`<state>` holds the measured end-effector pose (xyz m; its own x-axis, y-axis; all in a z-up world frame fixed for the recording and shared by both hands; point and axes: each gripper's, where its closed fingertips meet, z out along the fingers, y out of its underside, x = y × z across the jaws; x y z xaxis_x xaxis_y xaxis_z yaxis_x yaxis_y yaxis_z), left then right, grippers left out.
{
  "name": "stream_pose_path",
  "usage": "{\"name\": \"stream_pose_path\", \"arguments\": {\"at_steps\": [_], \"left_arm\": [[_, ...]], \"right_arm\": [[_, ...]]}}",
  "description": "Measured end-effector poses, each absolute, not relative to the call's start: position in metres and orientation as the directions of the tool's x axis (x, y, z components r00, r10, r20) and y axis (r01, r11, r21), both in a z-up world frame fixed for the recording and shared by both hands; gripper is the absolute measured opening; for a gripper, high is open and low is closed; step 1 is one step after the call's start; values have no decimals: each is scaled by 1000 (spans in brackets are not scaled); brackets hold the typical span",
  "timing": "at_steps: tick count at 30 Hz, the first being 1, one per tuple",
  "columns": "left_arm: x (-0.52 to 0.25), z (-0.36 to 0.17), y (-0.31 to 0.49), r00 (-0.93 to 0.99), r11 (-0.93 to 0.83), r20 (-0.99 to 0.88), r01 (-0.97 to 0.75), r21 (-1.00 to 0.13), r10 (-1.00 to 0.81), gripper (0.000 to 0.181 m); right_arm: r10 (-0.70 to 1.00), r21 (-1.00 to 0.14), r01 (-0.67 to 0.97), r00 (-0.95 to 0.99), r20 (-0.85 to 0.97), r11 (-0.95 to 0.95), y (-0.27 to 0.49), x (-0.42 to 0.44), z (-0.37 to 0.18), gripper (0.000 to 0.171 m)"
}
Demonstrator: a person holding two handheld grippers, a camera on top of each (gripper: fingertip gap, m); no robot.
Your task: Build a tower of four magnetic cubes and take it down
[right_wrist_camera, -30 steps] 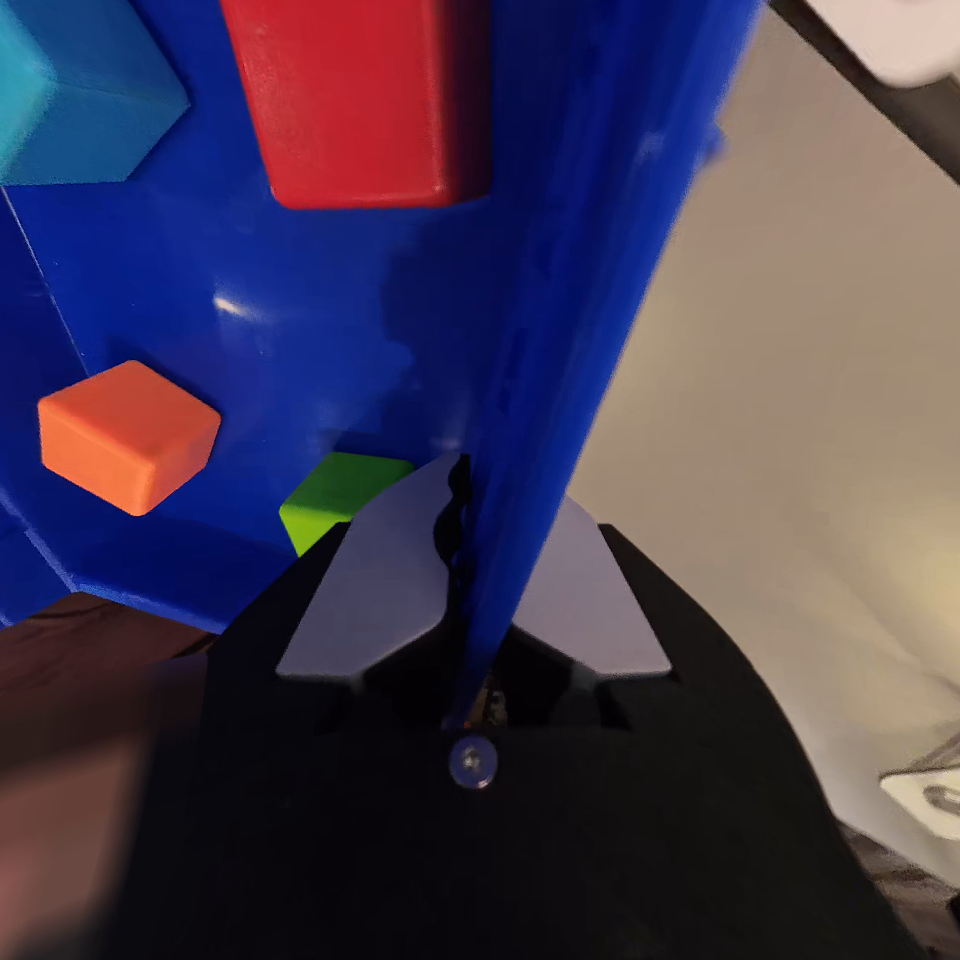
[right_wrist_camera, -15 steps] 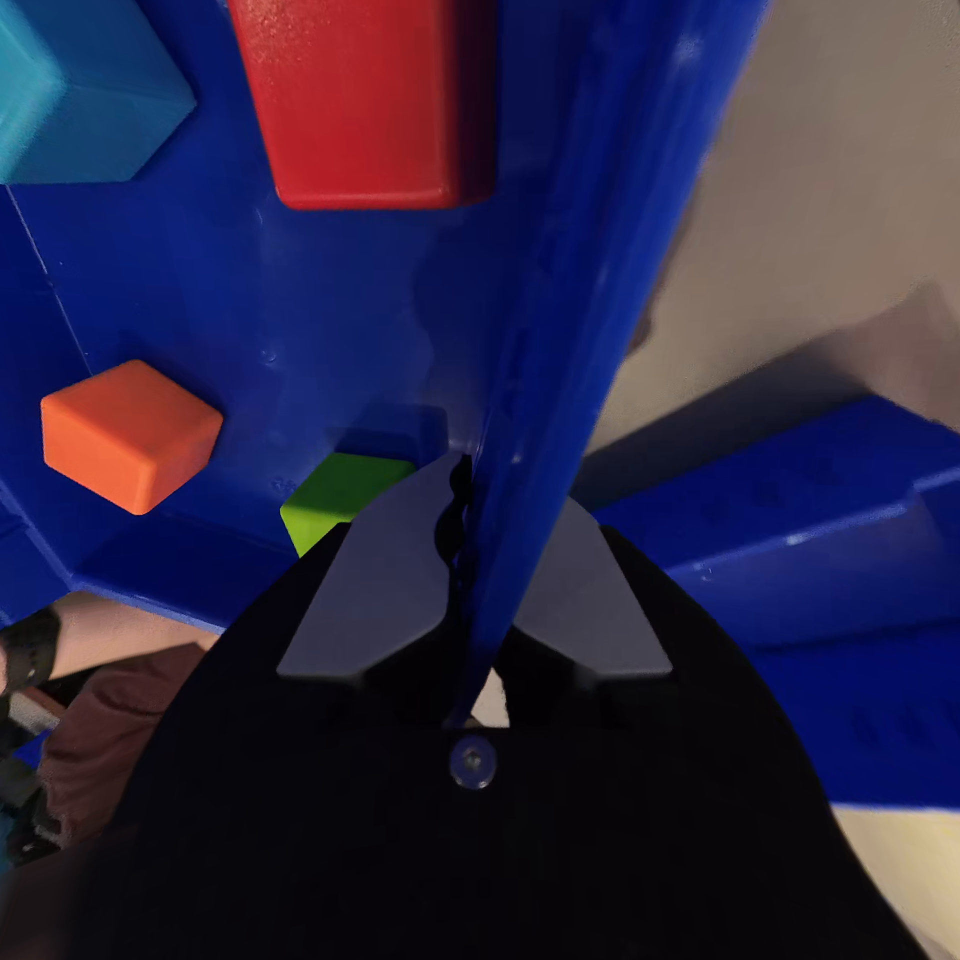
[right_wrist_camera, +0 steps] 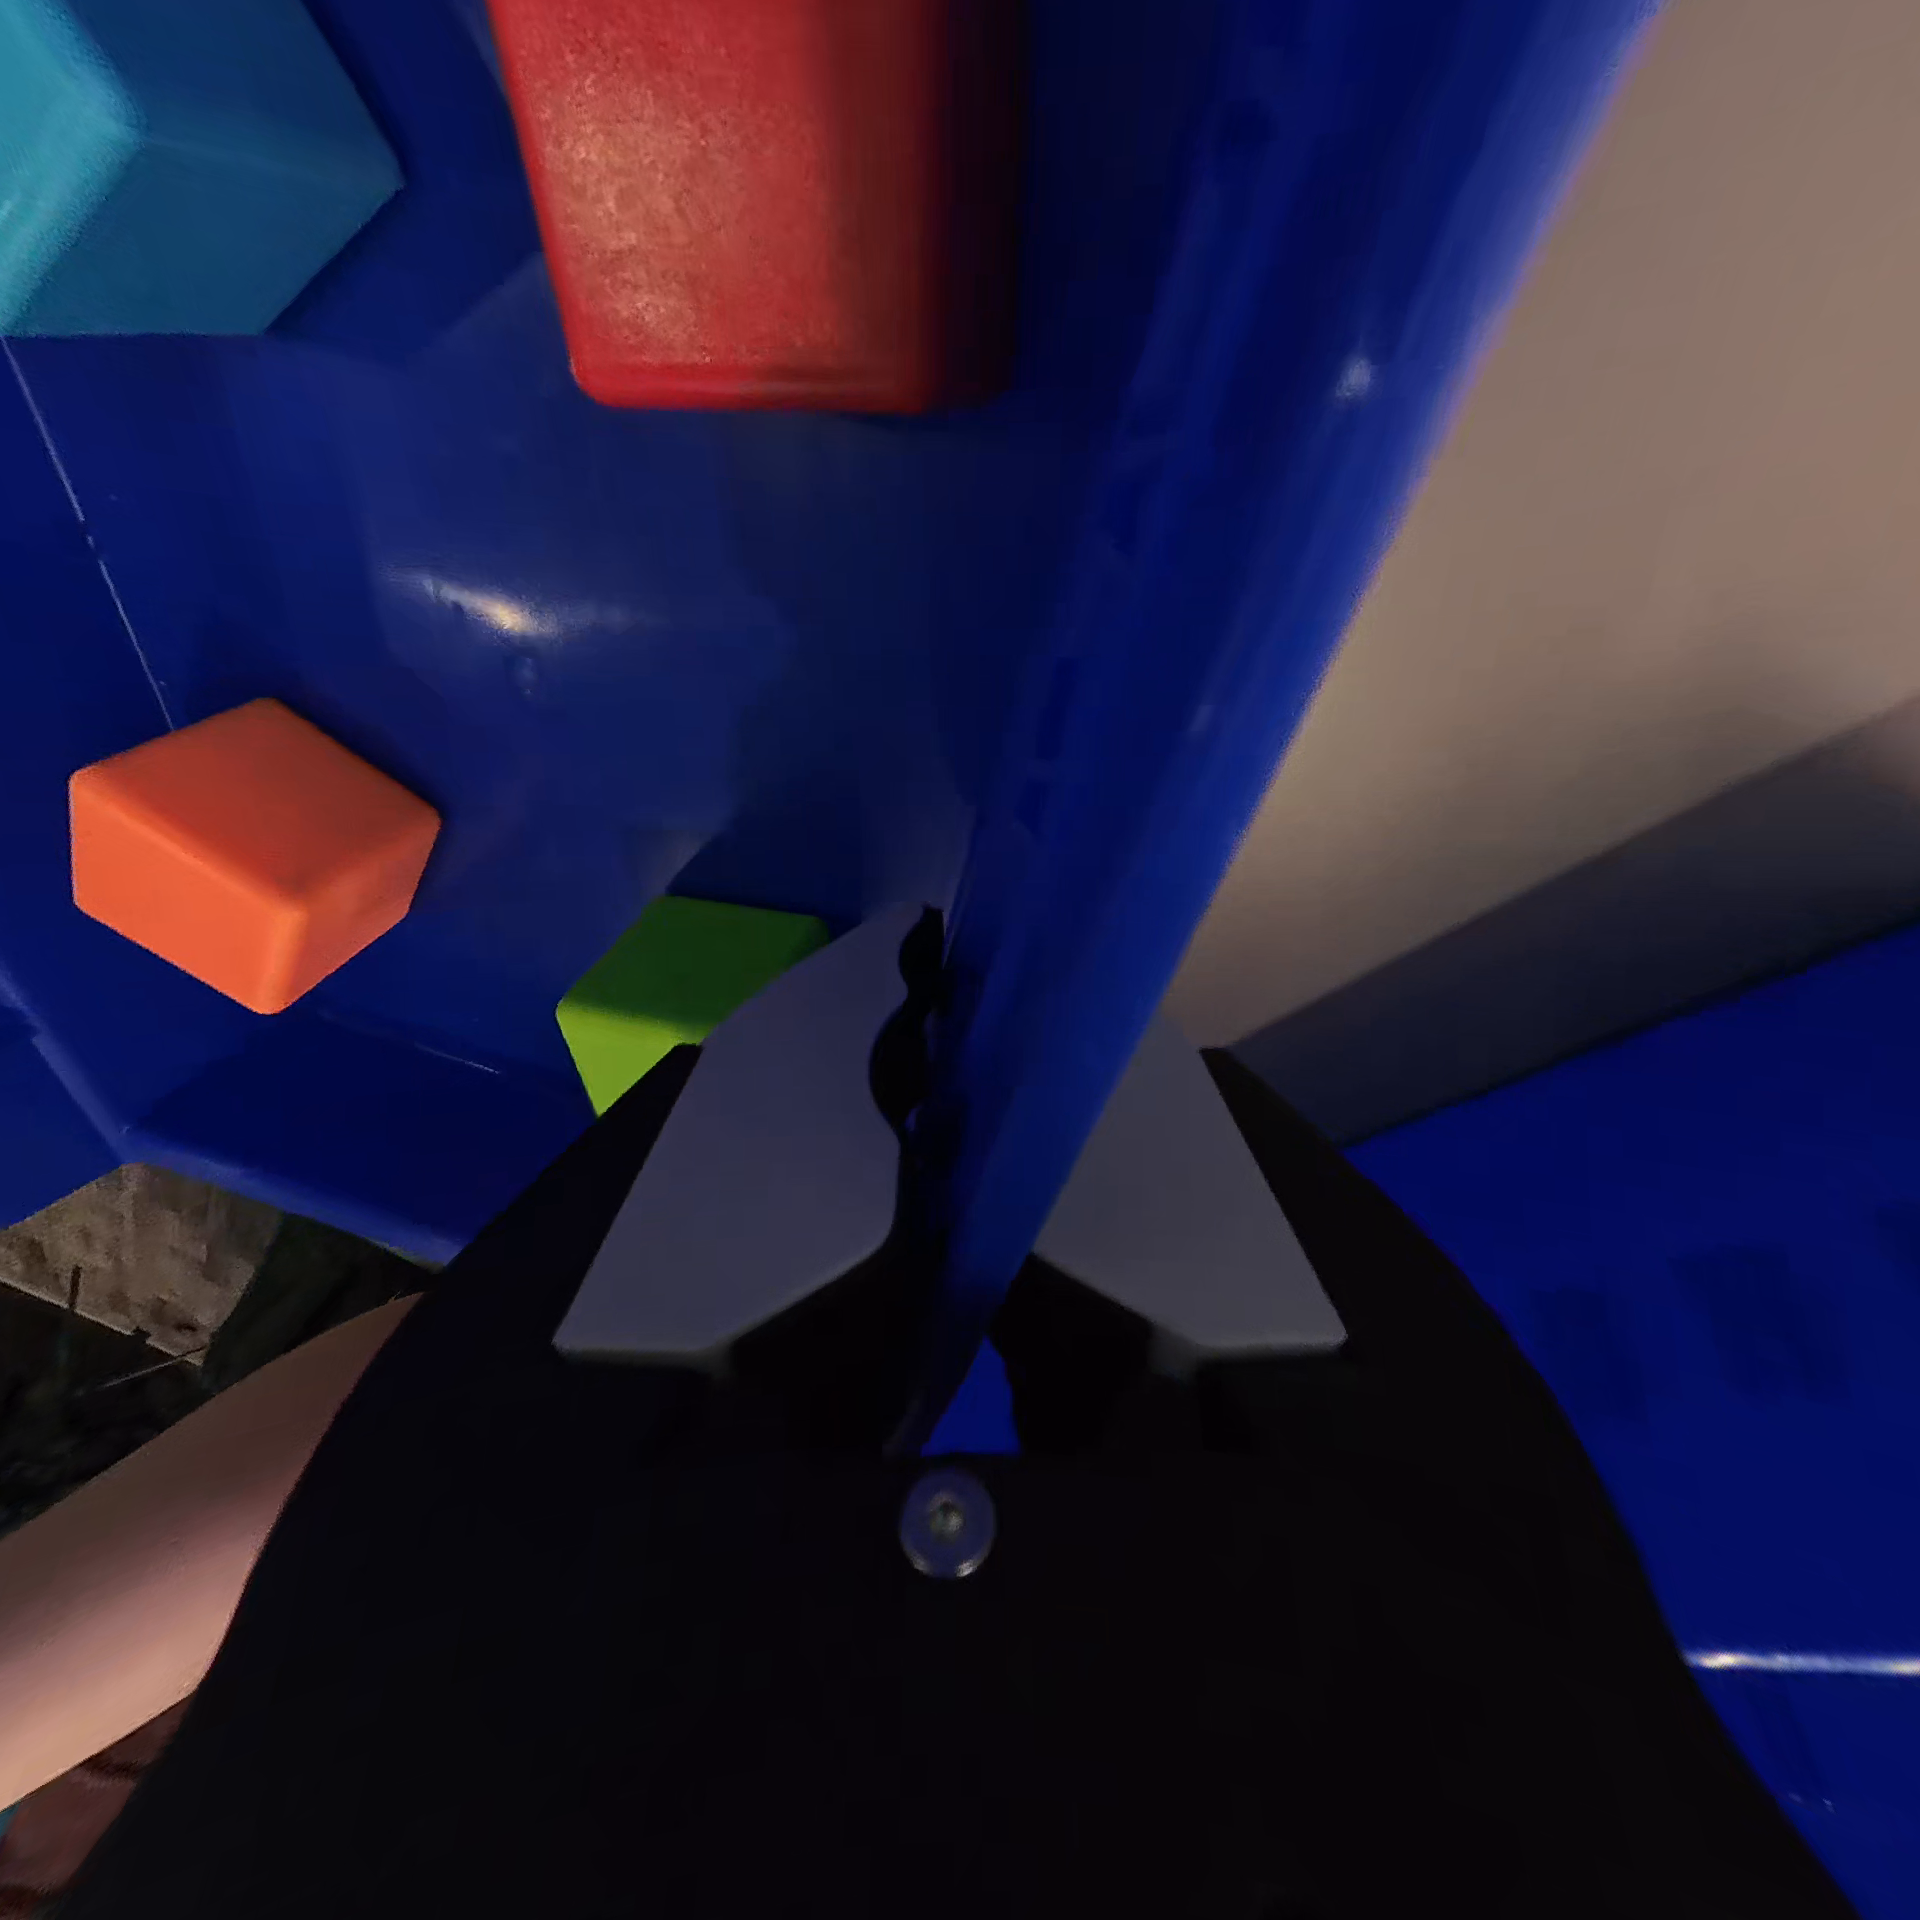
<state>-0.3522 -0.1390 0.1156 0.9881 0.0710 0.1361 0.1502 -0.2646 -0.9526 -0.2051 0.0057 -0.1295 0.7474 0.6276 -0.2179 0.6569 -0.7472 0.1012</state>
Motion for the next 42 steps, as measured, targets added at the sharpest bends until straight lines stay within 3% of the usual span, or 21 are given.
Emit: {"name": "stream_pose_path", "arguments": {"at_steps": [6, 9, 13, 16, 21, 26, 29, 30, 35, 42], "left_arm": [[-344, 112, -132, 992, -297, 113, 124, -947, 54, 20], [-340, 110, -131, 994, -315, 99, 109, -943, 49, 23], [-345, 104, -131, 994, -337, 90, 108, -935, 67, 29], [-358, 90, -130, 987, -379, 119, 153, -912, 112, 40], [-363, 70, -126, 974, -450, 188, 224, -864, 124, 45], [-349, 79, -120, 984, -443, 142, 174, -879, 104, 45], [-337, 80, -117, 992, -462, 102, 124, -878, 74, 45], [-334, 80, -116, 994, -468, 90, 111, -877, 68, 45], [-323, 81, -110, 997, -487, 46, 67, -871, 54, 45], [-312, 84, -103, 999, -490, -2, 24, -871, 52, 45]], "right_arm": [[660, 36, 676, 729, -184, -736, 10, -200, -130, 13], [719, -176, 704, 694, -36, -688, 38, -196, -95, 33], [744, -515, 714, 638, 198, -475, 49, -161, -2, 35], [611, -608, 655, 721, 326, -448, 53, -70, 37, 49], [420, -487, 458, 887, 192, -744, 44, 70, -17, 60], [394, -280, 414, 910, 126, -866, 24, 117, -93, 63], [418, -195, 403, 908, -38, -894, 12, 110, -115, 16], [403, -180, 382, 911, -92, -906, 10, 109, -116, 11], [392, -146, 369, 900, -193, -918, 18, 137, -116, 7], [310, -131, 288, 929, -202, -949, 25, 243, -117, 6]]}}
